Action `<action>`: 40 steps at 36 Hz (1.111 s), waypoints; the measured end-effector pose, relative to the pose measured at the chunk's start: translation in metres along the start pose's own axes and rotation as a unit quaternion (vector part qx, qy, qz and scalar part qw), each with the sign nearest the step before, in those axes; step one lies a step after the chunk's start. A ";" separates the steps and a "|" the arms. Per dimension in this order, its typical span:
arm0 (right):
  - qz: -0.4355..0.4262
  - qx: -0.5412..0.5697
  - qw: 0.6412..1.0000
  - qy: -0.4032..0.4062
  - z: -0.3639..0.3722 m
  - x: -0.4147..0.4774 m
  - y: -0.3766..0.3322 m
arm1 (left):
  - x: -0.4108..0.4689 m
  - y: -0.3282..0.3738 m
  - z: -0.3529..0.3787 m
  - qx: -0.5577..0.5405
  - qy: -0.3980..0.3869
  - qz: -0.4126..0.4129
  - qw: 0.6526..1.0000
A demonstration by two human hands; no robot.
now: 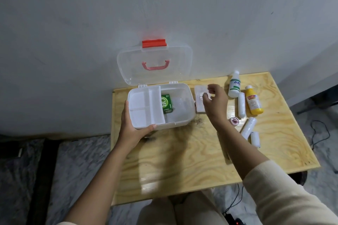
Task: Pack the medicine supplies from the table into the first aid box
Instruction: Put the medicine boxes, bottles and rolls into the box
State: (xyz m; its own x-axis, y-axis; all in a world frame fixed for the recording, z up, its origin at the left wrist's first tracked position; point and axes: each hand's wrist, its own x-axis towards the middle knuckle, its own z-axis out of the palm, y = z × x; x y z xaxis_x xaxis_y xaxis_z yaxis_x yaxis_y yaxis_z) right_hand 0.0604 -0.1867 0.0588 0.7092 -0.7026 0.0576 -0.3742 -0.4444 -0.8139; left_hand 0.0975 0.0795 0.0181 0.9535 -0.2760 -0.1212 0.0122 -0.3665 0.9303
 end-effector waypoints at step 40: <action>0.067 -0.016 0.996 -0.055 -0.031 -0.008 0.046 | -0.001 0.009 0.000 -0.028 -0.008 -0.007 1.000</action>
State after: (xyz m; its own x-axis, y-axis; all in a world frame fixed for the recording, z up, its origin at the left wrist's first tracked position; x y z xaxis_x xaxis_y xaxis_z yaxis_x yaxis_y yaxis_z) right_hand 0.0188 -0.2185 0.0387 0.7121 -0.6928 -0.1144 -0.4874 -0.3704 -0.7907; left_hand 0.0969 0.0764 0.0267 0.9483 -0.2855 -0.1390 0.0426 -0.3195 0.9466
